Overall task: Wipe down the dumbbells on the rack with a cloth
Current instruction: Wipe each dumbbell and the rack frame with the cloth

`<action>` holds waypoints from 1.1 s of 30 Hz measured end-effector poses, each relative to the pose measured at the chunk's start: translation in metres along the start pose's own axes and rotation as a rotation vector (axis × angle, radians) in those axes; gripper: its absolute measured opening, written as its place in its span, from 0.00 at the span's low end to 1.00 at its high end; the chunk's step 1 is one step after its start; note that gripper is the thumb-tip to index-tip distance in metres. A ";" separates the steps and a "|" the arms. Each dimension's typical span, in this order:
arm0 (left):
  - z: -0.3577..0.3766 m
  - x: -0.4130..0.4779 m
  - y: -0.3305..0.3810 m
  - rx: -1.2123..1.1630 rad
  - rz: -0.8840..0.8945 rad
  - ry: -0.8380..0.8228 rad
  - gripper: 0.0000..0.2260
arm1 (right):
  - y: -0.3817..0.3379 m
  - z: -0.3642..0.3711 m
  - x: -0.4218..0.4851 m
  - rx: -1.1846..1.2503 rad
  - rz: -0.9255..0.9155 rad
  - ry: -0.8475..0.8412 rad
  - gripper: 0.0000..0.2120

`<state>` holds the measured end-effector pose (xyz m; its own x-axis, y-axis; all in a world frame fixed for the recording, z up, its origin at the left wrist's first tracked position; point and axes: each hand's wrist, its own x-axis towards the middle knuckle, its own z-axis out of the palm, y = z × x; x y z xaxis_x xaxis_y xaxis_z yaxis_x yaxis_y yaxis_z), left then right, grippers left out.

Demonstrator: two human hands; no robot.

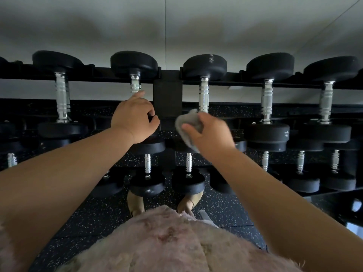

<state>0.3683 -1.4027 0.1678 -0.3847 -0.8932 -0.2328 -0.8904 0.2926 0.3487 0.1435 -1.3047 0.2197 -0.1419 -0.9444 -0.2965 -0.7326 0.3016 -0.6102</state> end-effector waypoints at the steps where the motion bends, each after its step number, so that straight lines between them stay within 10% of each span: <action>1: -0.001 0.000 0.001 0.017 0.002 0.002 0.07 | -0.007 0.007 0.000 -0.012 -0.074 -0.014 0.07; 13: 0.004 0.000 -0.005 -0.029 0.029 0.046 0.07 | 0.058 -0.022 0.016 -0.175 0.305 0.221 0.18; 23: 0.004 0.001 -0.006 -0.007 0.058 0.061 0.07 | 0.038 0.046 0.011 -0.631 -0.232 0.121 0.30; 33: 0.005 0.001 -0.008 -0.006 0.064 0.061 0.08 | 0.094 0.006 0.007 -0.220 0.002 -0.063 0.30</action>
<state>0.3740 -1.4041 0.1607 -0.4249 -0.8919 -0.1548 -0.8632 0.3477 0.3662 0.0779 -1.2823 0.1556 -0.1062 -0.9318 -0.3472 -0.8608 0.2609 -0.4370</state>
